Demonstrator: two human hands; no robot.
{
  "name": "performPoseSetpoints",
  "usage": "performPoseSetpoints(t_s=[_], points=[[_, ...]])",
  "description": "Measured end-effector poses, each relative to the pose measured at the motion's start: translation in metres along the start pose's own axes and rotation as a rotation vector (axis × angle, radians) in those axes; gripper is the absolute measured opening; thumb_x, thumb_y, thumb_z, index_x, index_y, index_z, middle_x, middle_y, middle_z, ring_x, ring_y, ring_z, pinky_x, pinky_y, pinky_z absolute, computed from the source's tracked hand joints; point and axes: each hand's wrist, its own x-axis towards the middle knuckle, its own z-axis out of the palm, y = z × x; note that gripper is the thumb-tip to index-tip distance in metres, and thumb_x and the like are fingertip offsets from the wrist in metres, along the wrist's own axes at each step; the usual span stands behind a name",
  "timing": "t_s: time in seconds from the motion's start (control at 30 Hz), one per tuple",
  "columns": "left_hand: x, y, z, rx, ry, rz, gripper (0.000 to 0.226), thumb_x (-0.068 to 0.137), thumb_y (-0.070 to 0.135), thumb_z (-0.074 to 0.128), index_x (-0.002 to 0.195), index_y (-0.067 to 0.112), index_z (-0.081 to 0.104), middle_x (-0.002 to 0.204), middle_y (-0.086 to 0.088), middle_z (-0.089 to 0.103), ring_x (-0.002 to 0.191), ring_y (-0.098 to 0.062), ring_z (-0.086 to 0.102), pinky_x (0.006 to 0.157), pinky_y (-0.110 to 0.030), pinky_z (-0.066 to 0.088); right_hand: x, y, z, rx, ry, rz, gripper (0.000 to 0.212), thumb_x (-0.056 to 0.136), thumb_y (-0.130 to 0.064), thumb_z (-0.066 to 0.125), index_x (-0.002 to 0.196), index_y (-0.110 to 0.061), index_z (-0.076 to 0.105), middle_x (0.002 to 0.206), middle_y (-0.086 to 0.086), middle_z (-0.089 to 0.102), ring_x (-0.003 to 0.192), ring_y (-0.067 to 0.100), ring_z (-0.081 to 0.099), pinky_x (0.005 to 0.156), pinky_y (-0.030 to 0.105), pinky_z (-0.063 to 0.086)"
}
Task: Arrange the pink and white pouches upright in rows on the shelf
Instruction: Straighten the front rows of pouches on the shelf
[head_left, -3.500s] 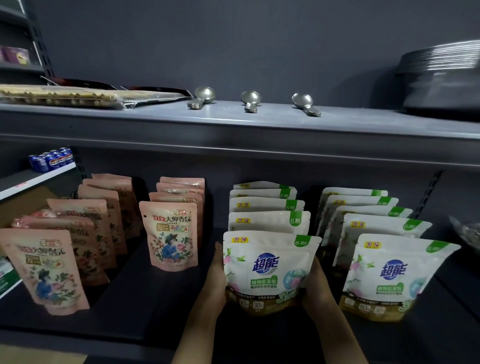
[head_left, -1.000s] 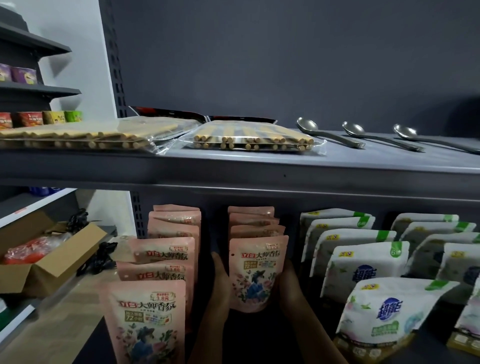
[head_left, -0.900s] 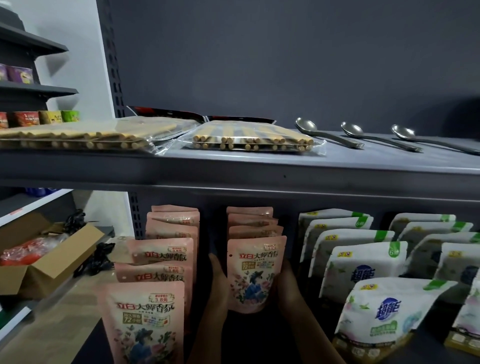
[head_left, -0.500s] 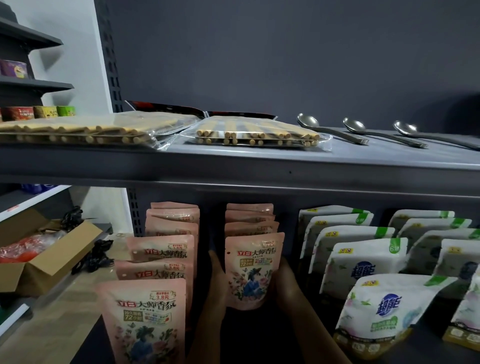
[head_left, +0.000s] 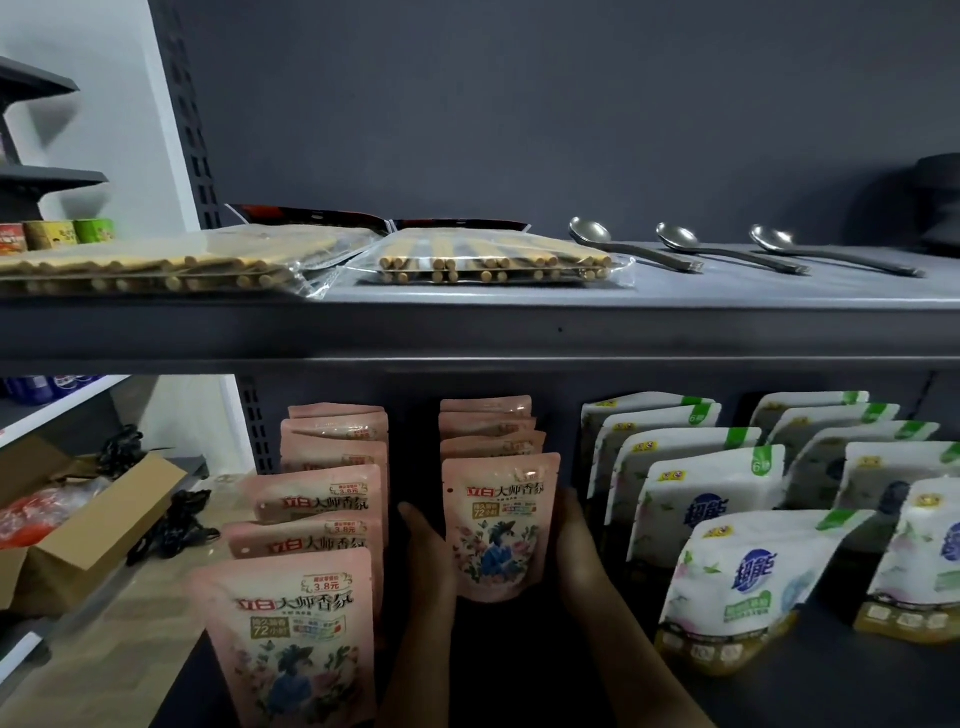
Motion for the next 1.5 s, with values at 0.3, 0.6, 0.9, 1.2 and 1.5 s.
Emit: performPoseSetpoints(t_s=[0.3, 0.6, 0.9, 1.2, 1.5], points=[[-0.049, -0.001, 0.006, 0.090, 0.025, 0.231, 0.058, 0.100, 0.046, 0.015, 0.119, 0.009, 0.055, 0.100, -0.007, 0.063, 0.075, -0.012, 0.062, 0.053, -0.017, 0.044, -0.026, -0.014, 0.000, -0.178, 0.029, -0.205, 0.078, 0.072, -0.075, 0.047, 0.138, -0.032, 0.045, 0.143, -0.002, 0.049, 0.132, 0.017, 0.045, 0.115, 0.043, 0.029], [-0.126, 0.031, 0.017, 0.206, -0.032, 0.179, 0.065, 0.095, 0.052, 0.031, 0.149, 0.018, 0.019, 0.150, -0.010, 0.035, 0.134, -0.027, 0.040, 0.111, -0.039, 0.035, -0.125, -0.062, 0.029, -0.289, -0.047, -0.584, 0.043, 0.099, -0.019, 0.036, 0.142, -0.020, 0.040, 0.138, -0.014, 0.047, 0.122, -0.003, 0.044, 0.100, 0.013, 0.031], [-0.225, 0.093, -0.021, 0.585, -0.043, 0.730, 0.041, 0.093, 0.039, 0.047, 0.124, 0.016, 0.058, 0.123, 0.001, 0.062, 0.116, -0.016, 0.055, 0.098, -0.029, 0.044, -0.172, -0.051, 0.065, -0.337, -0.106, -0.578, 0.037, 0.098, -0.023, 0.035, 0.124, -0.012, 0.060, 0.122, 0.007, 0.065, 0.115, 0.022, 0.060, 0.098, 0.033, 0.049], [-0.198, 0.125, -0.121, 0.591, 0.058, 0.771, 0.035, 0.094, 0.038, 0.045, 0.120, 0.019, 0.059, 0.108, 0.010, 0.064, 0.104, -0.008, 0.058, 0.087, -0.023, 0.045, -0.179, -0.014, 0.111, -0.531, -0.189, -0.530, 0.038, 0.101, -0.036, 0.029, 0.130, -0.025, 0.052, 0.127, -0.007, 0.053, 0.119, 0.010, 0.045, 0.101, 0.028, 0.033], [-0.084, 0.085, -0.191, 0.378, 0.105, 0.326, 0.057, 0.099, 0.047, 0.016, 0.145, 0.017, 0.031, 0.152, -0.004, 0.033, 0.139, -0.022, 0.032, 0.115, -0.039, 0.025, -0.117, 0.068, 0.105, -0.298, -0.009, -0.206, 0.047, 0.099, -0.038, 0.040, 0.142, -0.018, 0.041, 0.146, 0.003, 0.042, 0.135, 0.023, 0.040, 0.116, 0.043, 0.029]])
